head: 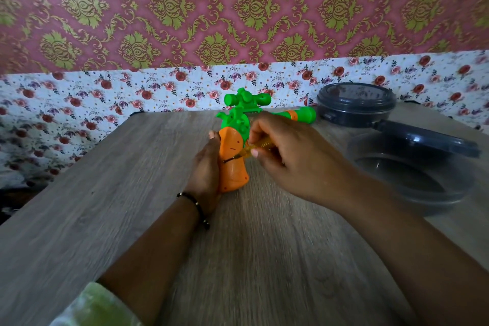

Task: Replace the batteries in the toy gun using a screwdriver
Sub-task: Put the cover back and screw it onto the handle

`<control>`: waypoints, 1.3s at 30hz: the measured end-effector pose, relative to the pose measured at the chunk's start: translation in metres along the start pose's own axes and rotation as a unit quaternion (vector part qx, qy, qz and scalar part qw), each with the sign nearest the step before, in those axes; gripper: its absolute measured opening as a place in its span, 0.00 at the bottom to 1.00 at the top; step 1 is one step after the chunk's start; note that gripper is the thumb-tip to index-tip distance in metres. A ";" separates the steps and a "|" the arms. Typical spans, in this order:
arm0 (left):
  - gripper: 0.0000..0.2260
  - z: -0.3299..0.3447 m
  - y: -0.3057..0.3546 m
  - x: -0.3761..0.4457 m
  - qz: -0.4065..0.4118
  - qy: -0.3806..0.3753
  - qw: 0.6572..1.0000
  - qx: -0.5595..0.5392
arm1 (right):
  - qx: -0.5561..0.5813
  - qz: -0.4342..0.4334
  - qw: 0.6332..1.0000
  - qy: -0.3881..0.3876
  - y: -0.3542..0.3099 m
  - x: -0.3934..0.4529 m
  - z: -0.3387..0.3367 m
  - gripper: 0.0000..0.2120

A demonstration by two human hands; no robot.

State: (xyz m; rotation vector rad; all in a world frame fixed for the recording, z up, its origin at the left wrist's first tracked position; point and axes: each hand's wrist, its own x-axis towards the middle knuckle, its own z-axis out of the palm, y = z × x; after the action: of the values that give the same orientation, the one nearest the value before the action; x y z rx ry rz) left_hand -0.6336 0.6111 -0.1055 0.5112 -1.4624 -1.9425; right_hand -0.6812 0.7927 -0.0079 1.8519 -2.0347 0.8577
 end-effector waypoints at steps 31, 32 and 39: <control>0.34 0.004 0.007 -0.009 0.003 -0.011 1.000 0.014 | -0.011 0.021 1.000 0.000 0.005 -0.001 -0.002 0.08; 0.34 0.004 0.007 -0.008 0.003 -0.012 1.000 0.016 | 0.020 0.015 1.000 -0.014 0.005 -0.001 -0.002 0.09; 0.32 0.003 0.007 -0.008 -0.003 -0.007 1.000 0.022 | -0.159 0.024 0.986 0.041 0.005 -0.001 -0.001 0.18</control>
State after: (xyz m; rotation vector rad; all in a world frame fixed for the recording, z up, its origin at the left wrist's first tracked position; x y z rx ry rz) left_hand -0.6282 0.6177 -0.0989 0.5222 -1.5167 -1.9271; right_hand -0.6859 0.7937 -0.0089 1.5751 -2.0333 0.5698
